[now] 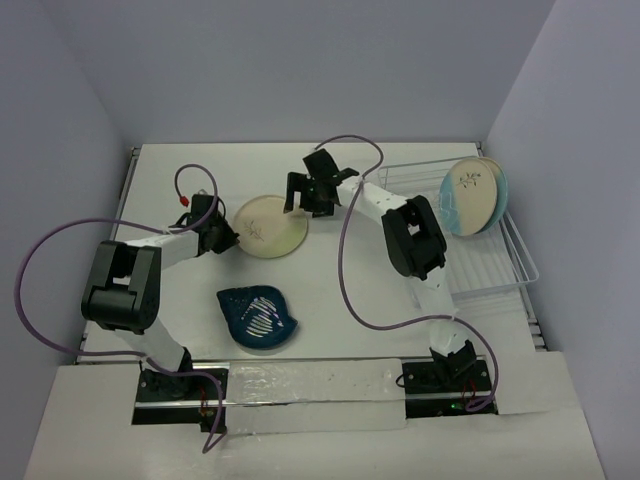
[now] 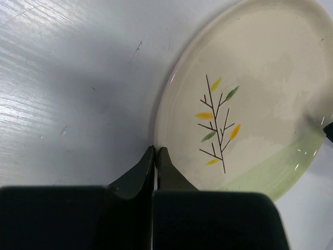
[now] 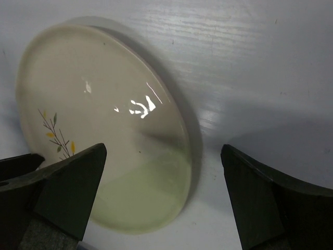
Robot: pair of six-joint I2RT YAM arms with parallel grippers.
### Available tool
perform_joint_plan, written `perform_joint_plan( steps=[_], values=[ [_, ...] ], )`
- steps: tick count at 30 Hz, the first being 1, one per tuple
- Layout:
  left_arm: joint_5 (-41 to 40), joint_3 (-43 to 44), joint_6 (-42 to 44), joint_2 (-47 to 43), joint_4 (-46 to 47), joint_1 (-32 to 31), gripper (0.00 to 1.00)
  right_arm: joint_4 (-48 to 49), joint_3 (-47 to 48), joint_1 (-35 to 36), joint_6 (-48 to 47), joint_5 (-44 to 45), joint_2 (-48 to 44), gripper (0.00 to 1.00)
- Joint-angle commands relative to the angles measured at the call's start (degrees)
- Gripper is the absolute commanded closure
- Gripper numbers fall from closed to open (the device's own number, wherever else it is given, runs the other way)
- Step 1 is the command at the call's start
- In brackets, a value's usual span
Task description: Load the plates into the dish rack
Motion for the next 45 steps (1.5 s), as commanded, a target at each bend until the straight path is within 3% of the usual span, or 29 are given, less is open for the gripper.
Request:
perform_joint_plan(
  steps=[1, 11, 18, 19, 22, 29, 45],
  values=[
    [2.5, -2.1, 2.1, 1.0, -5.7, -1.3, 1.0, -1.7, 3.3, 1.0, 3.2, -2.8, 1.6, 0.01],
    [3.1, -0.7, 2.1, 2.3, -4.6, -1.2, 1.0, -0.7, 3.5, 1.7, 1.3, -13.4, 2.3, 0.06],
    [3.9, 0.3, 1.9, 3.4, -3.6, -1.3, 1.0, 9.1, -4.0, 1.8, 0.2, -22.3, -6.3, 0.18],
    [3.9, 0.1, 1.8, 3.1, -3.5, -1.4, 1.0, 14.9, -6.1, 1.8, 0.9, -23.8, -8.4, 0.23],
    [4.1, -0.3, 1.6, 2.7, -3.0, -1.5, 1.0, 19.6, -7.8, 1.9, 2.3, -28.0, -11.4, 0.28],
    [5.0, -0.8, 1.8, 2.7, -2.1, -1.8, 1.0, 24.0, -12.1, 1.9, 4.0, -29.6, -14.6, 0.46],
    [6.0, -0.3, 2.6, 3.4, -1.2, -1.8, 1.0, 25.1, -17.1, 3.8, 1.9, -28.3, -13.0, 0.49]
  ],
)
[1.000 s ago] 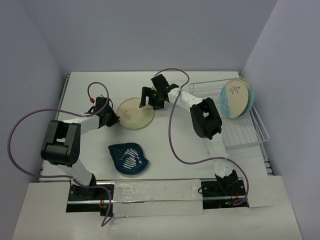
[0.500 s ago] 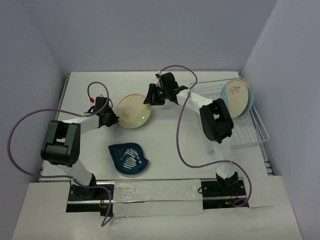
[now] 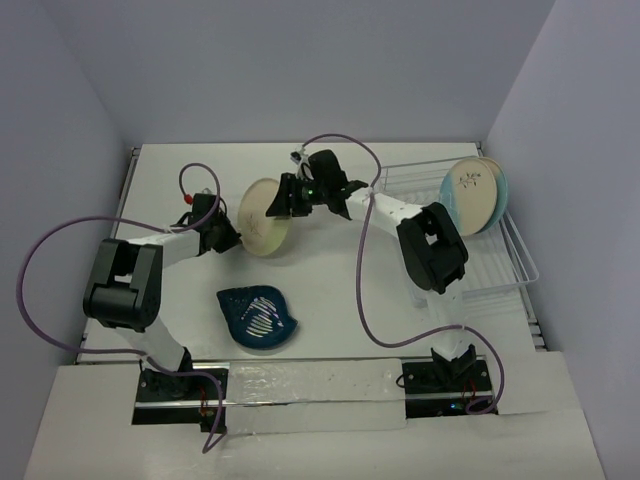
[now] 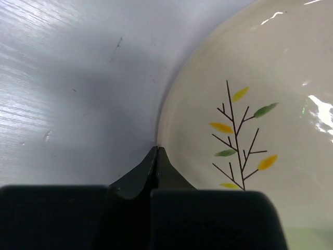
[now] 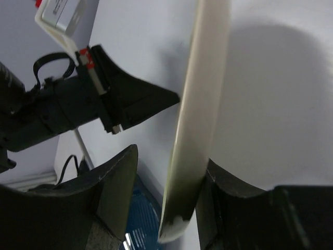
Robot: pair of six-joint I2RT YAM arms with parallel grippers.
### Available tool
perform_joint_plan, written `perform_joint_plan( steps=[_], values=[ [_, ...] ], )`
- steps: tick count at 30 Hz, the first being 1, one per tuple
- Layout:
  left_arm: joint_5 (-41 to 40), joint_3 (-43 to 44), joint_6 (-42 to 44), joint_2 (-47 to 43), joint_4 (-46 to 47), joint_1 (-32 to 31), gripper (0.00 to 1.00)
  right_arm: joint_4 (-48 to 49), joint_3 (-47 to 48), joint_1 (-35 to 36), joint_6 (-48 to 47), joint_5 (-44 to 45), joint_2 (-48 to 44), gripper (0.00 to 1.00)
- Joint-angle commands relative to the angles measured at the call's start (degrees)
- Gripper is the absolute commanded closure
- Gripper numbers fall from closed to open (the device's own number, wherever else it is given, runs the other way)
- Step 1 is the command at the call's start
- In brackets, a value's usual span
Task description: Load the plates into the dish rack
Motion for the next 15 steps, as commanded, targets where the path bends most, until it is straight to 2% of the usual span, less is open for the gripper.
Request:
perform_joint_plan(
  steps=[1, 4, 9, 11, 12, 15],
  values=[
    [3.8, -0.8, 0.8, 2.6, -2.1, -1.6, 1.0, 1.4, -0.3, 2.5, -0.5, -2.3, -0.4, 0.5],
    [4.0, -0.9, 0.7, 2.6, -2.0, -1.6, 1.0, -0.4, 0.1, 3.0, -1.1, 0.9, -0.6, 0.61],
    [3.3, -1.1, 0.8, -0.2, -1.7, -1.7, 1.0, -2.3, -0.3, 3.6, -3.5, 11.4, -4.4, 0.9],
    [2.8, -0.8, 0.8, -2.4, -2.1, -1.7, 0.98, -2.7, -0.2, 3.6, -4.8, 15.0, -5.7, 0.95],
    [2.5, -0.3, 0.9, -4.3, -2.3, -1.7, 0.88, -3.1, 0.1, 3.6, -6.1, 17.1, -7.2, 0.98],
    [1.5, 0.7, 0.9, -9.6, -2.8, -1.7, 0.41, -3.9, 1.9, 3.5, -10.2, 20.6, -11.2, 1.0]
  ],
)
